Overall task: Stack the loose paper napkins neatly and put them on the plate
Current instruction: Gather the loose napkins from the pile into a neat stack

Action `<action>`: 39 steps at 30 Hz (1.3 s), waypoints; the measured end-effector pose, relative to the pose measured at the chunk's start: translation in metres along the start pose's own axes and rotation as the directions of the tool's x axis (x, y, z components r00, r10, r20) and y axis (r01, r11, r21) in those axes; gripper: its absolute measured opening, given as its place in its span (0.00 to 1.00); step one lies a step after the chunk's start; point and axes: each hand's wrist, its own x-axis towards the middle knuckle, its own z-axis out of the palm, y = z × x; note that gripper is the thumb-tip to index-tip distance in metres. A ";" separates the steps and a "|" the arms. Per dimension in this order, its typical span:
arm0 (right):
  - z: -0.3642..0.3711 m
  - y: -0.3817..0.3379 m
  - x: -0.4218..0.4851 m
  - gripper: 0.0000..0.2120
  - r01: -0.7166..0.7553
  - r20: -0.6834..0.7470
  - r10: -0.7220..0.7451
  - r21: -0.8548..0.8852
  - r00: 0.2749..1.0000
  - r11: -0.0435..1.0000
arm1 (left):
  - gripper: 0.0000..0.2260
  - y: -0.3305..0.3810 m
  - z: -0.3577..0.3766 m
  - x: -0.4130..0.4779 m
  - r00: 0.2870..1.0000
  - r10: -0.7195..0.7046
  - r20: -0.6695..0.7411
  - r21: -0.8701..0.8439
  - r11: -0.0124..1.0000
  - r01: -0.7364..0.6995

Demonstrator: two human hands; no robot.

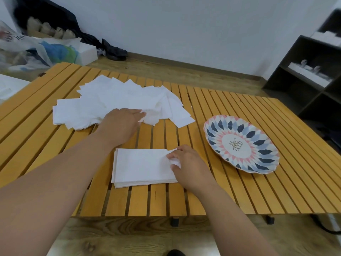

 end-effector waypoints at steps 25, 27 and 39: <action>-0.031 -0.026 -0.006 0.27 -0.223 0.228 -0.021 0.965 0.973 0.140 | 0.10 0.073 -0.095 -0.078 0.675 -0.576 0.461 -0.689 -0.712 -0.137; -0.032 -0.026 -0.007 0.23 -0.211 0.214 -0.032 0.974 0.976 0.079 | 0.09 0.079 -0.084 -0.089 0.638 -0.510 0.576 -0.641 -0.767 -0.035; -0.036 0.003 -0.007 0.11 -0.320 0.267 0.177 0.740 0.947 0.592 | 0.07 0.059 -0.073 -0.097 0.668 -0.478 0.571 -0.721 0.097 0.686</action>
